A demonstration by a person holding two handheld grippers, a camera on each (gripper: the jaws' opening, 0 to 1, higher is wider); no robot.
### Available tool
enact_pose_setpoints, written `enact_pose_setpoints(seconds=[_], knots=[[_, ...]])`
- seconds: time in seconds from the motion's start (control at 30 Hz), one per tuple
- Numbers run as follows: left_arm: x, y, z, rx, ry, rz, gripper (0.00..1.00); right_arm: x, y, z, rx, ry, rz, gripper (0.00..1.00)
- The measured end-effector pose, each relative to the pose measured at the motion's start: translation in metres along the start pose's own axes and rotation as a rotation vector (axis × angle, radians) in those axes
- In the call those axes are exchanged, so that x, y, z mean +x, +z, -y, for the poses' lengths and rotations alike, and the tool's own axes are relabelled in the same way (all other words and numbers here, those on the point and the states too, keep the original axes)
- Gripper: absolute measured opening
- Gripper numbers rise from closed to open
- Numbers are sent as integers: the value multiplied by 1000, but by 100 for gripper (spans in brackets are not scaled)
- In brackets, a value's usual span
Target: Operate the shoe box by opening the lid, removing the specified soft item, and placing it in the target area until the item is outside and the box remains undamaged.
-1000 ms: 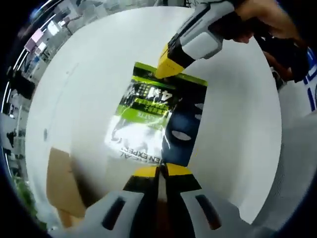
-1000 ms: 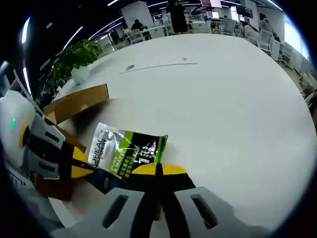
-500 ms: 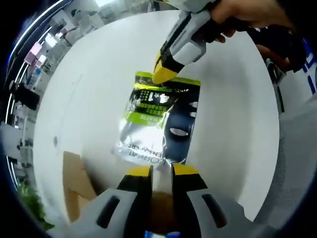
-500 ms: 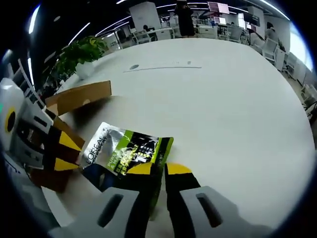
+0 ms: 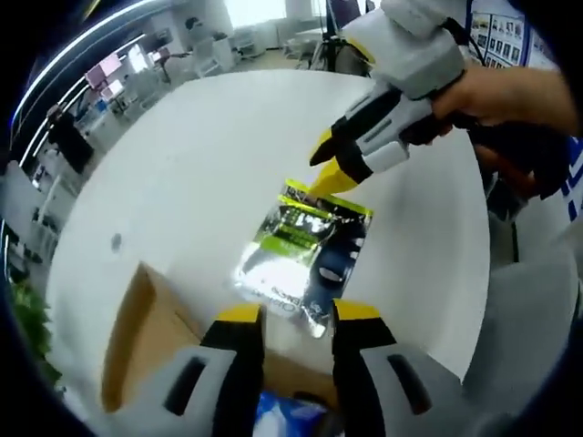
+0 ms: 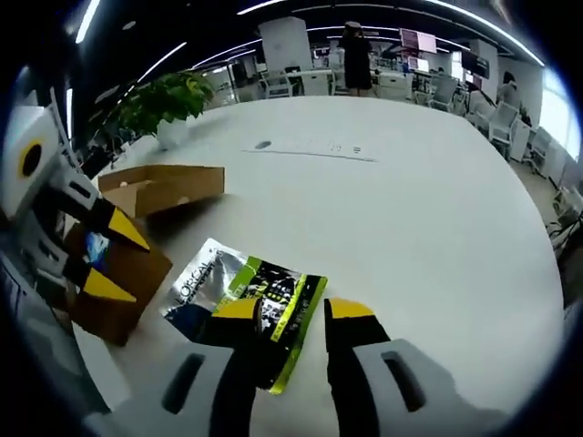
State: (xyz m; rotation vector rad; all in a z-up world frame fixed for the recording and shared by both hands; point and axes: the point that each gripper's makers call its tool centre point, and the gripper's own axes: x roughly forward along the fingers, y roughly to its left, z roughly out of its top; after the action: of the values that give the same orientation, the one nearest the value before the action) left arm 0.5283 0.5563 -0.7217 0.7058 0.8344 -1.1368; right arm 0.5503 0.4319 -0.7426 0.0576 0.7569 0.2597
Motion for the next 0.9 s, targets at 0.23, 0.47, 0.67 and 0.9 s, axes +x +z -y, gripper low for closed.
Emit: enact_pose_setpoints(seconds=[0.23, 0.47, 0.67, 0.9], knots=[[-20, -2, 0, -144, -26, 79, 34, -15, 12, -16, -30, 23, 18, 32], [-39, -14, -5, -213, -16, 122, 39, -28, 22, -33, -70, 44, 28, 37], [-55, -32, -10, -260, -7, 147, 41, -36, 28, -51, -83, 72, 32, 39], [-71, -59, -17, -307, 27, 162, 43, -38, 33, -78, -105, 117, 38, 41]])
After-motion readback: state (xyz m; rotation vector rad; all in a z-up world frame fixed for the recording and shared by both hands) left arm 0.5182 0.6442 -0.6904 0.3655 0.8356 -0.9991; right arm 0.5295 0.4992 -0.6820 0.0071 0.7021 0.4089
